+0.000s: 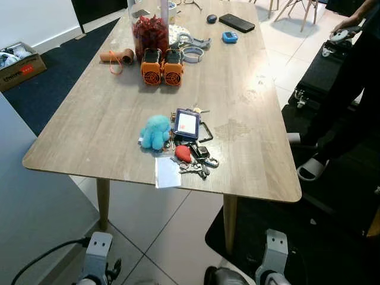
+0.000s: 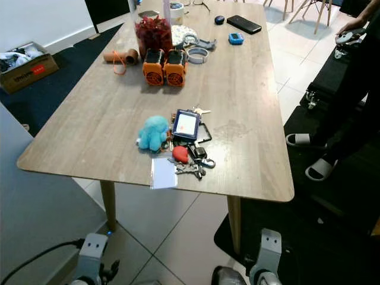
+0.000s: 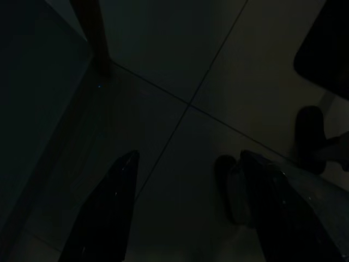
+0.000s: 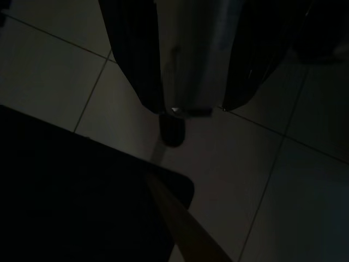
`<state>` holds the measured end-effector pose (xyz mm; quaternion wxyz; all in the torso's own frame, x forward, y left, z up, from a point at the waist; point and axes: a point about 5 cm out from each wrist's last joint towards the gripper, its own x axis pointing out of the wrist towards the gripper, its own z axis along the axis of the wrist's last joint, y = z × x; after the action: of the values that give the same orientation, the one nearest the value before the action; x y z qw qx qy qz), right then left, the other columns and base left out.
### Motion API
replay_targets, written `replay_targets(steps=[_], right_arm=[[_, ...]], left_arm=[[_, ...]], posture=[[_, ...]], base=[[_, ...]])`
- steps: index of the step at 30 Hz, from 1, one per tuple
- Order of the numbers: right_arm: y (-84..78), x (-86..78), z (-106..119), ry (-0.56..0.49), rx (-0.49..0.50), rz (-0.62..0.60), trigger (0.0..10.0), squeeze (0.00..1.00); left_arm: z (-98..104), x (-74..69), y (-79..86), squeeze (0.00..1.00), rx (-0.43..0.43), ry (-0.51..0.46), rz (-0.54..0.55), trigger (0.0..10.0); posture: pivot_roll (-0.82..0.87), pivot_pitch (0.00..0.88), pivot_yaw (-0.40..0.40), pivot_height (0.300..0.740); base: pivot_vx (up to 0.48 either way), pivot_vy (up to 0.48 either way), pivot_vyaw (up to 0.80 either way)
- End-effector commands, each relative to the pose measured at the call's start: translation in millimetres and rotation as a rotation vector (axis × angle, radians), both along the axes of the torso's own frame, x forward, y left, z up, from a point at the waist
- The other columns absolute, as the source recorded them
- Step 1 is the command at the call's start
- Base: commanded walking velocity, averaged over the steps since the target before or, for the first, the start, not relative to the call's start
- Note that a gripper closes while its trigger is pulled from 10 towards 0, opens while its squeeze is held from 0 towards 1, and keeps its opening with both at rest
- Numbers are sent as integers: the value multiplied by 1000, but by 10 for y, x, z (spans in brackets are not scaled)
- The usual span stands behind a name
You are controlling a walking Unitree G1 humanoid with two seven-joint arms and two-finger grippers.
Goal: Hang keys on a hook
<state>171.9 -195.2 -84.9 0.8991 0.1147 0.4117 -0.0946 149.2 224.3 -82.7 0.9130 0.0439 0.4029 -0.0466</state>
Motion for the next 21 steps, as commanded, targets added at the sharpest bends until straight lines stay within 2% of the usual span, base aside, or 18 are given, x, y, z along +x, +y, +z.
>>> replay_targets(steps=[1, 9, 12, 21], right_arm=[[25, -52, -34, 27, 28, -29, 10000, 0], [4, -40, -27, 20, 46, -78, 10000, 0], [-1, -48, -29, 21, 46, -84, 10000, 0], [-52, -119, -50, 34, 22, -112, 10000, 0]], left_arm=[[-36, -67, -26, 0, -2, 31, -17, 10000], [6, -17, -22, 0, 9, -18, -56, 10000], [7, -17, -23, 0, 7, -19, -58, 10000], [-2, -37, -60, 0, -6, 3, -151, 10000]], posture=[[56, 49, 5, 740], [43, 18, 17, 740], [41, 16, 18, 740], [23, 1, 28, 740]], base=[[0, 0, 0], [0, 0, 0], [0, 0, 0], [0, 0, 0]])
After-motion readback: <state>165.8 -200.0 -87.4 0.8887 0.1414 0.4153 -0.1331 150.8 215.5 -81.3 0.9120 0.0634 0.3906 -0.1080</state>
